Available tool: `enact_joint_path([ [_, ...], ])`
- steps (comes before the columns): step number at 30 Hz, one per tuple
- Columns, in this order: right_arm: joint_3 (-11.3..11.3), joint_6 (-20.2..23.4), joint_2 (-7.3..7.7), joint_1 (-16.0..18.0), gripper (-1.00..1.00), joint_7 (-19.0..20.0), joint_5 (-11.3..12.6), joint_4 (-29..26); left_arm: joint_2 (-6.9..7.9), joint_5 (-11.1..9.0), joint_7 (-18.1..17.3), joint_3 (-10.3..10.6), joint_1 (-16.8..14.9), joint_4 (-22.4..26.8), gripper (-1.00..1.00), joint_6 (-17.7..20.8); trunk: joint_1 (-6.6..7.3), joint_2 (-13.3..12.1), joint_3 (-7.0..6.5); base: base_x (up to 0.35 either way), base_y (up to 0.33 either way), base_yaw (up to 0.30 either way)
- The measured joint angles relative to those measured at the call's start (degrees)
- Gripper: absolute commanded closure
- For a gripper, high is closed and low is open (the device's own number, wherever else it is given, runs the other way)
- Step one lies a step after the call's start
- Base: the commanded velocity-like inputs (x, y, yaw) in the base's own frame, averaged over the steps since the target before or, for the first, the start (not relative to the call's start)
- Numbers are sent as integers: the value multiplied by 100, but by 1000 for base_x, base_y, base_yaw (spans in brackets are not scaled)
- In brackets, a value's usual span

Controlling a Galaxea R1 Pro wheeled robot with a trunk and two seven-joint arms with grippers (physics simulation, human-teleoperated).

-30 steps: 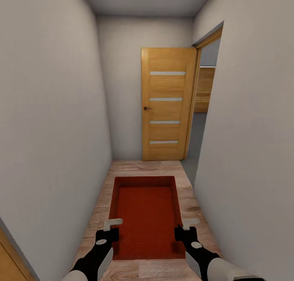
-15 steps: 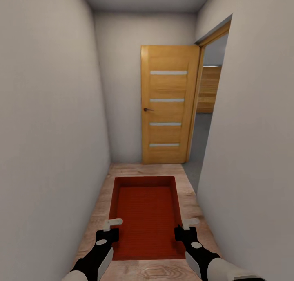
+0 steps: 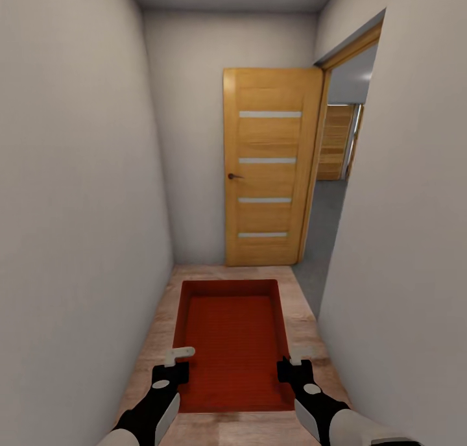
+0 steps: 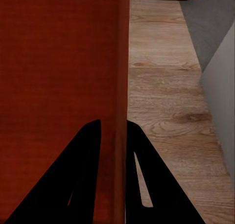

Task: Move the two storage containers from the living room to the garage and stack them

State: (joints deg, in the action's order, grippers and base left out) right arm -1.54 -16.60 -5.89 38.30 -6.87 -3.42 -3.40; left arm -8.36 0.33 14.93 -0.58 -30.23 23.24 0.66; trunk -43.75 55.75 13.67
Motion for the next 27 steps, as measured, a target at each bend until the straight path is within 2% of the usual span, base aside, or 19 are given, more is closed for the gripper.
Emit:
enact_joint_path([
  [27, 4, 0, 0, 1, 100, 0, -3, 1, -2, 3, 1, -4, 1, 1, 100, 0, 0, 0, 0, 321, 0, 0],
])
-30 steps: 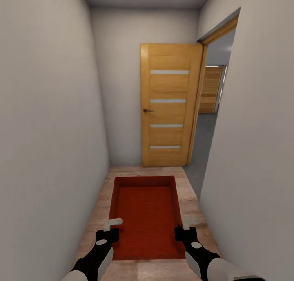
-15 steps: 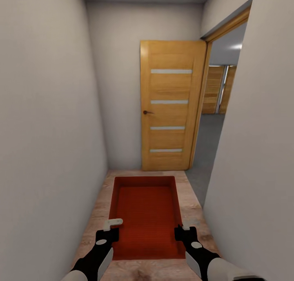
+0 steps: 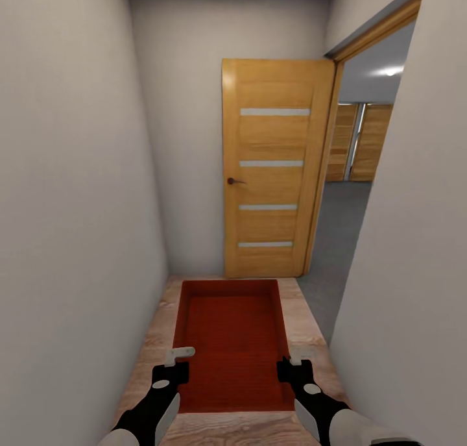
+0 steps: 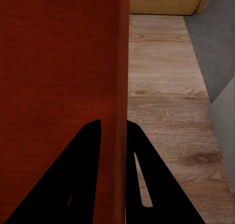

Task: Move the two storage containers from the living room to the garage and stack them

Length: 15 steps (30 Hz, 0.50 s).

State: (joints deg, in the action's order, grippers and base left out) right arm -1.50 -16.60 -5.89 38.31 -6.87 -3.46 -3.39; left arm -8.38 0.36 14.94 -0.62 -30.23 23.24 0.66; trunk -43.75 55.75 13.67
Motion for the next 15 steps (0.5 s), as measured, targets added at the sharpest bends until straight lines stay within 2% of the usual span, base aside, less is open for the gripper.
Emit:
enact_joint_path([
  [15, -1, 5, 3, -1, 100, 4, 2, 0, -3, 3, 1, -5, -2, -8, 100, 0, 0, 0, 0, 321, 0, 0],
])
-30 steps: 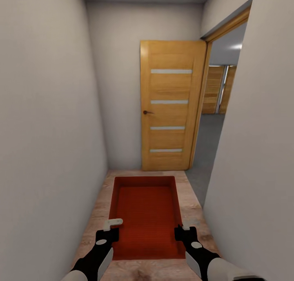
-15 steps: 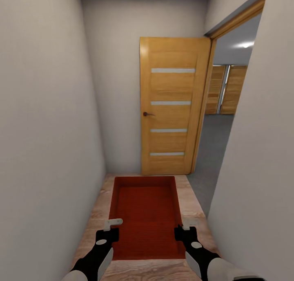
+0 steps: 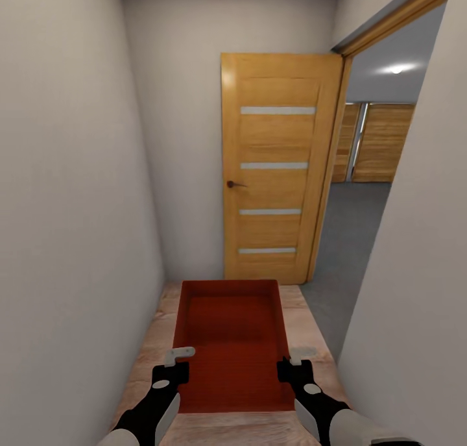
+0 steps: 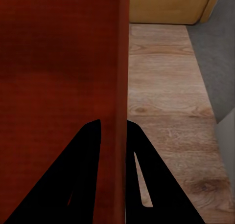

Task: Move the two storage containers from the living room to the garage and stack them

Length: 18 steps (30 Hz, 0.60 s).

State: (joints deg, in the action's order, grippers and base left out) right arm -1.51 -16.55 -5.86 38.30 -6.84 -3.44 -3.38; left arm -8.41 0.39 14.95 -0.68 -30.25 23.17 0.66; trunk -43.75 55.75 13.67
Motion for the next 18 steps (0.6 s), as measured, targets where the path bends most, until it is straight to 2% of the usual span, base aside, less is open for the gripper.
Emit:
enact_joint_path([
  [8, -4, -8, -1, 0, 100, -2, 5, -1, 4, -3, -1, 9, 2, 10, 100, 0, 0, 0, 0, 321, 4, -31],
  [18, 0, -8, -2, -2, 100, -3, 0, -3, 5, -5, -1, 14, -1, 7, 100, 0, 0, 0, 0, 321, 119, -264],
])
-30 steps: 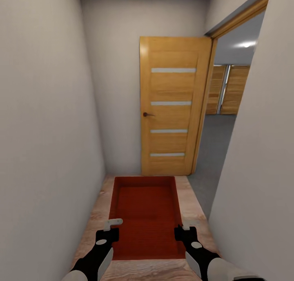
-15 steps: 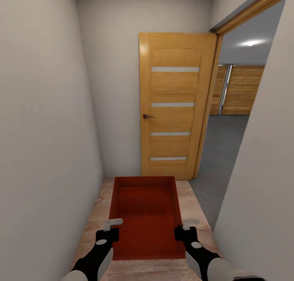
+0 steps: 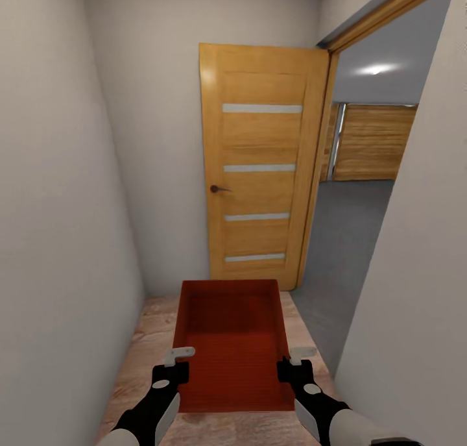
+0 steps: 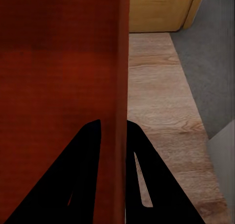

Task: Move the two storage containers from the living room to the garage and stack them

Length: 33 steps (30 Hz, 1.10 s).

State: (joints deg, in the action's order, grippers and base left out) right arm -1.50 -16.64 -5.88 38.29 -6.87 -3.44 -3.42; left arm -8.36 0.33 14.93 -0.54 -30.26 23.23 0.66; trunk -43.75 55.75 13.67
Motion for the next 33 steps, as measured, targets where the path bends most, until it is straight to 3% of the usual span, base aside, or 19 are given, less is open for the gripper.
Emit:
enact_joint_path([
  [33, 1, 1, 1, 0, 100, 1, -2, 0, -2, 2, 1, -3, 1, 0, 100, 0, 0, 0, 0, 314, 186, -285],
])
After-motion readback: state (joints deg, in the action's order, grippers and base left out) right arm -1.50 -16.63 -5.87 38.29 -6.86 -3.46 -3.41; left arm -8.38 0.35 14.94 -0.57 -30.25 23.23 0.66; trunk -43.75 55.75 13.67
